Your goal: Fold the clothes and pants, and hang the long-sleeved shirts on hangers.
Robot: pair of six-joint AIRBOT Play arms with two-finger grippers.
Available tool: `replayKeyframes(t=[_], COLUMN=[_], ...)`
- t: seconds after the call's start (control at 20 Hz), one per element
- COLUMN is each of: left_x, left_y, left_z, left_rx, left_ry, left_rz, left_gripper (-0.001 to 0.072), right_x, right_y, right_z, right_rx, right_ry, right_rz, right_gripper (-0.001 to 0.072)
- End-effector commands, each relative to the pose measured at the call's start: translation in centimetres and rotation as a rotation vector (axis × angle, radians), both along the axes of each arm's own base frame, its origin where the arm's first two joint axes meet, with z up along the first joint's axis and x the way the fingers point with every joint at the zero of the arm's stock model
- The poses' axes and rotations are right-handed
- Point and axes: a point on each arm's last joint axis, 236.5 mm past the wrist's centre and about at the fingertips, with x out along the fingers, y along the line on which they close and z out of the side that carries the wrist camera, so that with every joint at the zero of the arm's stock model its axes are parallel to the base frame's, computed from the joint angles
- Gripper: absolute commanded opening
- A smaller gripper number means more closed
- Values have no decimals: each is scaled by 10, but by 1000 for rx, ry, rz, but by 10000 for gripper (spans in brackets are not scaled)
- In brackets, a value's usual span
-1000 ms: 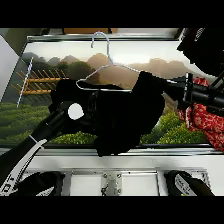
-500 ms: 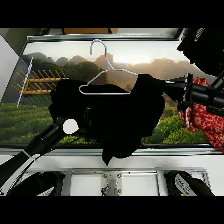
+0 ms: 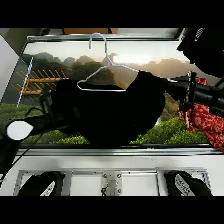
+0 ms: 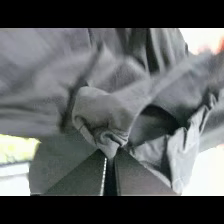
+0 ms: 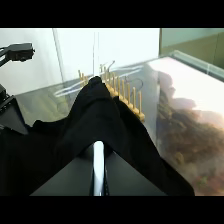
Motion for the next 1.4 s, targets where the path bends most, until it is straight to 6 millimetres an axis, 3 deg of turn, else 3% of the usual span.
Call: replayKeyframes(t=[0.0, 0.15, 0.4, 0.55, 0.7, 0.9, 1.05, 1.2, 1.35], left_x=[6, 15, 26, 37, 49, 53, 60, 69, 79], left_y=[43, 54, 52, 50, 38, 5, -7, -1, 25], left_z=[9, 9, -11, -4, 14, 24, 34, 37, 42], left_rx=[32, 40, 41, 57, 73, 72, 72, 78, 81], left_ry=[-35, -50, 15, 10, -30, -37, -67, -76, -86], left_rz=[92, 124, 125, 91, 28, -69, -101, -82, -7], left_gripper=[18, 18, 19, 19, 19, 19, 19, 19, 19], right_x=[-12, -24, -51, -60, -59, -41, -44, -45, -44], right_y=[3, 7, 14, 14, 14, 12, 15, 15, 18], right_z=[26, 39, 66, 82, 83, 87, 98, 98, 86], right_rx=[60, 65, 104, 147, 148, 194, 247, 259, 222], right_ry=[-43, -71, -141, -175, -177, -115, -118, -91, -52], right_rz=[5, 11, 46, 52, 42, -25, -5, 3, 7], right_gripper=[10, 10, 10, 10, 10, 9, 9, 10, 10])
